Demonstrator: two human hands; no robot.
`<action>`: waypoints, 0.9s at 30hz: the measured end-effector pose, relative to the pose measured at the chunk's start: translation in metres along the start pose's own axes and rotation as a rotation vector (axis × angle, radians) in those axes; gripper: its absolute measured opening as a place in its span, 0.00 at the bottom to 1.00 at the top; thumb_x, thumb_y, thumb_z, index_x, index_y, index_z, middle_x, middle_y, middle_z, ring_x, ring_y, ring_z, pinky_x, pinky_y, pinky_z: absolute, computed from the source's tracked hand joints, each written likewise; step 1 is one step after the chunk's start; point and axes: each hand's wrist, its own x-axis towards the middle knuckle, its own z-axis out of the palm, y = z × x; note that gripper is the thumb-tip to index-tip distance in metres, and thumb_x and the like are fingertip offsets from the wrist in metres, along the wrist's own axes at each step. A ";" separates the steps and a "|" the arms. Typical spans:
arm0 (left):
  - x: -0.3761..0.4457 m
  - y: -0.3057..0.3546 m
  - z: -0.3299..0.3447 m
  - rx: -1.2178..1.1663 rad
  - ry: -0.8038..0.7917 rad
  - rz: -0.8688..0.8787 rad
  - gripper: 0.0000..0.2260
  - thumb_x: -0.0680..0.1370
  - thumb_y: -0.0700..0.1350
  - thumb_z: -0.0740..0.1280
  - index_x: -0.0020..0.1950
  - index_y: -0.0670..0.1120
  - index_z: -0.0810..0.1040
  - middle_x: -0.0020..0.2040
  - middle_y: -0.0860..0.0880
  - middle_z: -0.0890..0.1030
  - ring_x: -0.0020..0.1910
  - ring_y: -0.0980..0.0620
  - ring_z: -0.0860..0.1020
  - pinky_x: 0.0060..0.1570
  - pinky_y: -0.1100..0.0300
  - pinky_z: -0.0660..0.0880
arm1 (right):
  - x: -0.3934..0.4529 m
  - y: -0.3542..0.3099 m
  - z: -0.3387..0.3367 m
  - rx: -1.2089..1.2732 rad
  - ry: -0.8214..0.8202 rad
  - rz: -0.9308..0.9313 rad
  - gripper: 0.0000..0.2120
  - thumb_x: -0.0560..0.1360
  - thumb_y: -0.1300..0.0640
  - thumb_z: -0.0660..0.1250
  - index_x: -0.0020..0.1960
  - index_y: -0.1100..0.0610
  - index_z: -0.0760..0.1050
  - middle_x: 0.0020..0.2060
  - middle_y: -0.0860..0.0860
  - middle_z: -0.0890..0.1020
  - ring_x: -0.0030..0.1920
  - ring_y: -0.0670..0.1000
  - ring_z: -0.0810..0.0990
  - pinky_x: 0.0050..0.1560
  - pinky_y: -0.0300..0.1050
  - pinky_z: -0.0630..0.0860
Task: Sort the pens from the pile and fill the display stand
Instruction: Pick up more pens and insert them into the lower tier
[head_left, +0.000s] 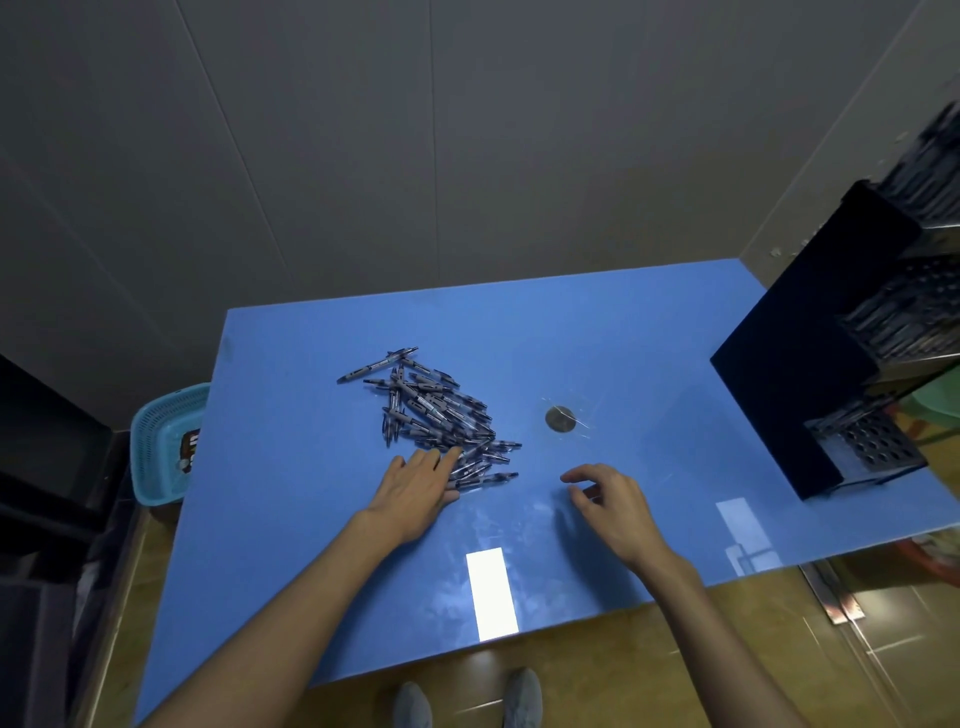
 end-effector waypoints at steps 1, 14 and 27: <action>0.001 0.000 -0.001 -0.018 -0.003 -0.012 0.29 0.84 0.56 0.58 0.82 0.47 0.54 0.68 0.45 0.71 0.66 0.45 0.70 0.65 0.49 0.67 | 0.000 0.000 0.000 -0.001 -0.002 -0.002 0.08 0.79 0.57 0.66 0.56 0.50 0.81 0.56 0.46 0.81 0.47 0.45 0.81 0.54 0.47 0.79; 0.005 -0.008 -0.009 -0.021 0.072 0.025 0.28 0.79 0.62 0.66 0.73 0.49 0.67 0.66 0.49 0.69 0.63 0.48 0.68 0.65 0.53 0.66 | 0.001 0.000 -0.006 0.003 0.004 0.000 0.08 0.79 0.57 0.66 0.56 0.50 0.81 0.55 0.46 0.81 0.46 0.43 0.79 0.53 0.43 0.78; 0.002 0.007 -0.004 0.193 -0.080 0.145 0.16 0.79 0.50 0.65 0.63 0.43 0.71 0.62 0.44 0.71 0.63 0.45 0.69 0.63 0.50 0.68 | 0.011 -0.013 0.005 0.000 -0.025 0.011 0.08 0.78 0.57 0.67 0.53 0.49 0.82 0.52 0.44 0.83 0.43 0.42 0.80 0.49 0.42 0.76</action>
